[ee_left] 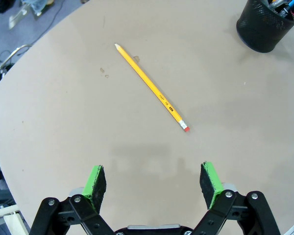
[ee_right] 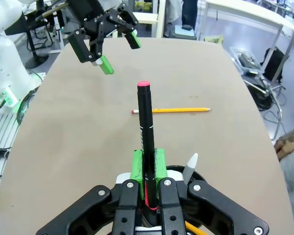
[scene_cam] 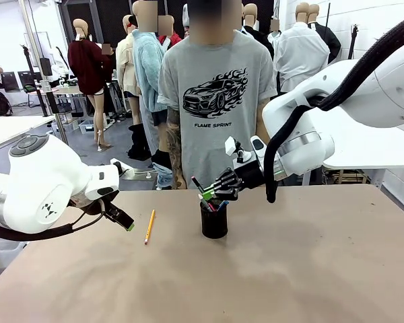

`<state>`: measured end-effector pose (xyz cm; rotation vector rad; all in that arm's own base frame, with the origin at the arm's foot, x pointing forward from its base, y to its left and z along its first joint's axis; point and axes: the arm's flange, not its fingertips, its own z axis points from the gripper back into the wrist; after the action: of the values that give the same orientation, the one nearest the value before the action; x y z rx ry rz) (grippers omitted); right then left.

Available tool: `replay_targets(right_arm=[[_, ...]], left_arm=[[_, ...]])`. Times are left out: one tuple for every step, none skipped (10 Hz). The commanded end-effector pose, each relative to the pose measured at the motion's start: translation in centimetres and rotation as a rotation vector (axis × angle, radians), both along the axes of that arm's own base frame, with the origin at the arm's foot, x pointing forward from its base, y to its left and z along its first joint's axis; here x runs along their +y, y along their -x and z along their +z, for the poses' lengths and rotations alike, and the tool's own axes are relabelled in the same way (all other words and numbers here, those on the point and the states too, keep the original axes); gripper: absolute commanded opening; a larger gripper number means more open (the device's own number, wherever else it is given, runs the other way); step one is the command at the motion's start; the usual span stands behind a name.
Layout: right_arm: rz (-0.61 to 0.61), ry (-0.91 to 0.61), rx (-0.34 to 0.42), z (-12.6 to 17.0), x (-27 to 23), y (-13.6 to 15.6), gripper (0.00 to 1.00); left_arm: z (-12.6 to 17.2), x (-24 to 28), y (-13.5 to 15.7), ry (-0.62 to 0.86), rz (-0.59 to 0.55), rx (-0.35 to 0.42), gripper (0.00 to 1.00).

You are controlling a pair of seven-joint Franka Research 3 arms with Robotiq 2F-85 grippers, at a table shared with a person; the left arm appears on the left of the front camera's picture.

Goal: Place the pens into the pen holder.
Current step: Pick up a writing instrument from the table and place it into the Pen holder.

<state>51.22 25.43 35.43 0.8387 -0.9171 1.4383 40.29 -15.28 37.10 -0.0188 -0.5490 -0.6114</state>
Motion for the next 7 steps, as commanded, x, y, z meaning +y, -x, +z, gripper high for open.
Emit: replay_targets(right_arm=[[-0.025, 0.000, -0.034, -0.72, 0.69, 0.73, 0.00], [-0.021, 0.002, -0.032, -0.76, 0.76, 0.71, 0.00], [-0.022, 0.007, -0.033, -0.78, 0.85, 0.72, 0.00], [-0.023, 0.009, -0.033, -0.81, 0.87, 0.70, 0.00], [-0.028, 0.014, -0.032, -0.84, 0.84, 0.69, 0.06], [-0.033, 0.018, -0.035, -0.90, 0.83, 0.68, 0.19], [-0.041, 0.022, -0.042, -0.94, 0.83, 0.66, 0.31]], left_arm=[[0.05, 0.19, -0.02, 0.003, 0.004, 0.000, 1.00], [0.05, 0.19, -0.02, 0.003, 0.004, 0.000, 1.00], [0.05, 0.19, -0.02, 0.003, 0.004, 0.000, 1.00], [0.05, 0.19, -0.02, 0.003, 0.004, 0.000, 1.00], [0.05, 0.19, -0.02, 0.003, 0.004, 0.000, 1.00], [0.05, 0.19, -0.02, 0.003, 0.004, 0.000, 1.00], [0.05, 0.19, -0.02, 0.003, 0.004, 0.000, 1.00]])
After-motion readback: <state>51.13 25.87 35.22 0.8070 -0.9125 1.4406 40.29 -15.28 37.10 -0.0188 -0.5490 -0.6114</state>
